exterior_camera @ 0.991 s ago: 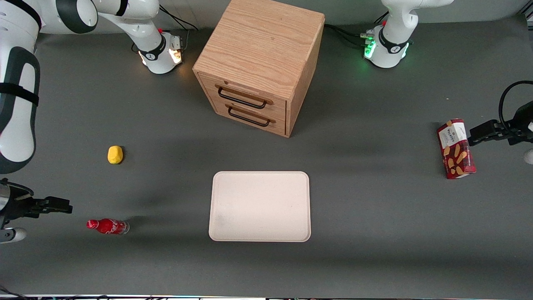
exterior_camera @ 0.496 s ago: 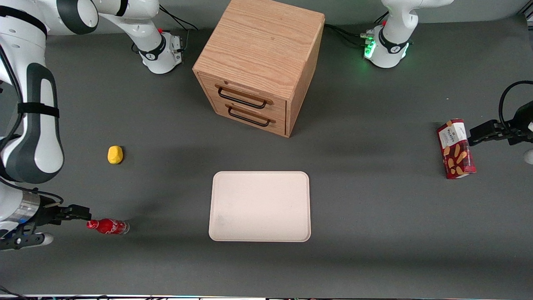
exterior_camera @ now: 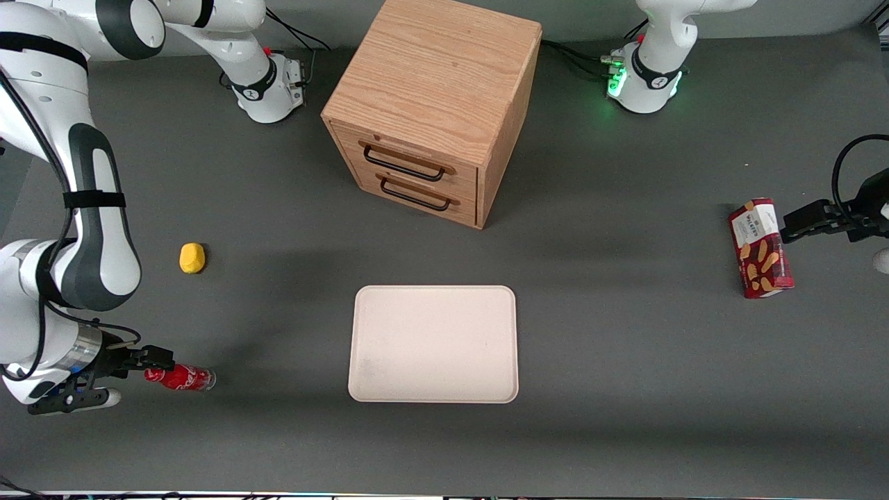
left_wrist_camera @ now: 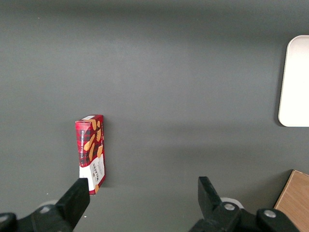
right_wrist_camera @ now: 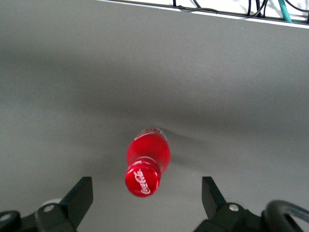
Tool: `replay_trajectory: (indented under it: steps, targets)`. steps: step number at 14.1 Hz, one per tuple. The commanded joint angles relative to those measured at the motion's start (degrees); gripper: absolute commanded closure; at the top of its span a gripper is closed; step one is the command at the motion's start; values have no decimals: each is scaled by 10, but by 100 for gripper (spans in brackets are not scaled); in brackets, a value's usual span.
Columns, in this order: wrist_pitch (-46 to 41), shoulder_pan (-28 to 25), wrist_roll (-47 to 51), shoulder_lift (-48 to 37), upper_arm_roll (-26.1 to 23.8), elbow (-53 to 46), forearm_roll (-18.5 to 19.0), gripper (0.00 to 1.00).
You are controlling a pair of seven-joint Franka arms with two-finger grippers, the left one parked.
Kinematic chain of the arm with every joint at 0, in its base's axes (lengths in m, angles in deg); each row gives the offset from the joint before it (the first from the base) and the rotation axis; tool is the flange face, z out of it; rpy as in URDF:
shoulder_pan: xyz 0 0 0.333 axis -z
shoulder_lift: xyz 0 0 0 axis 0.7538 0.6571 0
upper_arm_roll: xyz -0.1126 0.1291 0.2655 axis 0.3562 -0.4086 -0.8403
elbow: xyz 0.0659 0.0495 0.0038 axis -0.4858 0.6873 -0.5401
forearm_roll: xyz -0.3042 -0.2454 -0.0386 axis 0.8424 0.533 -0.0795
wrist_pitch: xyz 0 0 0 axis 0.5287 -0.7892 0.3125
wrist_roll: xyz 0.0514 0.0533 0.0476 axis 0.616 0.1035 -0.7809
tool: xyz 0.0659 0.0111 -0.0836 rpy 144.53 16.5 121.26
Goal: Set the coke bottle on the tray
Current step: 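Close the right gripper around the bottle's cap end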
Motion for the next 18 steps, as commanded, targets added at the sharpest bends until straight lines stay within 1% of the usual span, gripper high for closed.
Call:
replay_trajectory:
  steps: [1,4,10,11,12,13,14,16,18]
  targets:
    - [21,0,-19,2,-1,12,-11,0]
    - [40,-1,-37,8,-1,13,-29,0]
    - [43,0,-47,8,-1,12,-31,0]
    - [43,0,-48,8,-1,12,-31,4]
    - [43,0,-54,8,-1,12,-30,17]
    - [43,0,-68,8,-1,12,-30,27]
    - [43,0,-78,8,-1,12,-30,44]
    - [42,1,-81,7,-1,12,-30,67]
    - [42,1,-81,7,-1,12,-29,83]
